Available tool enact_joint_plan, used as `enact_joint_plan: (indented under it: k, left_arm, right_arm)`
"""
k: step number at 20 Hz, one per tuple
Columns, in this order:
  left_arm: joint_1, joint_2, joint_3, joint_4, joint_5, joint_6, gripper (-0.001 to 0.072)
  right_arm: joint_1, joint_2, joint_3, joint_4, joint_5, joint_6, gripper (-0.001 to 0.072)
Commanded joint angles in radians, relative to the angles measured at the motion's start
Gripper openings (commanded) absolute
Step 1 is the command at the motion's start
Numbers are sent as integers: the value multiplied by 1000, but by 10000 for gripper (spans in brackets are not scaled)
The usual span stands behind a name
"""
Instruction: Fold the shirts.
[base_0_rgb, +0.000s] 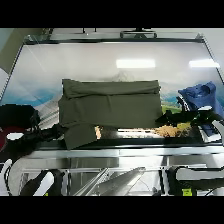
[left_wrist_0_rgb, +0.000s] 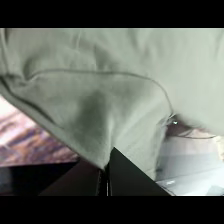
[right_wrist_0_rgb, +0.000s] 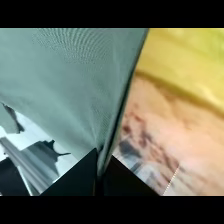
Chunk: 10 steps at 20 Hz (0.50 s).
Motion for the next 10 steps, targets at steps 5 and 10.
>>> enact_joint_plan:
  k: [5,10]
  left_arm:
    - [4,-89,348,-69,-108,-2,22]
    - [-164,-413,738,-80,-88,-2,22]
  right_arm:
    - [-5,17,112,177,-23,4,20]
    - [60,-21,241,291,-166,-5,20]
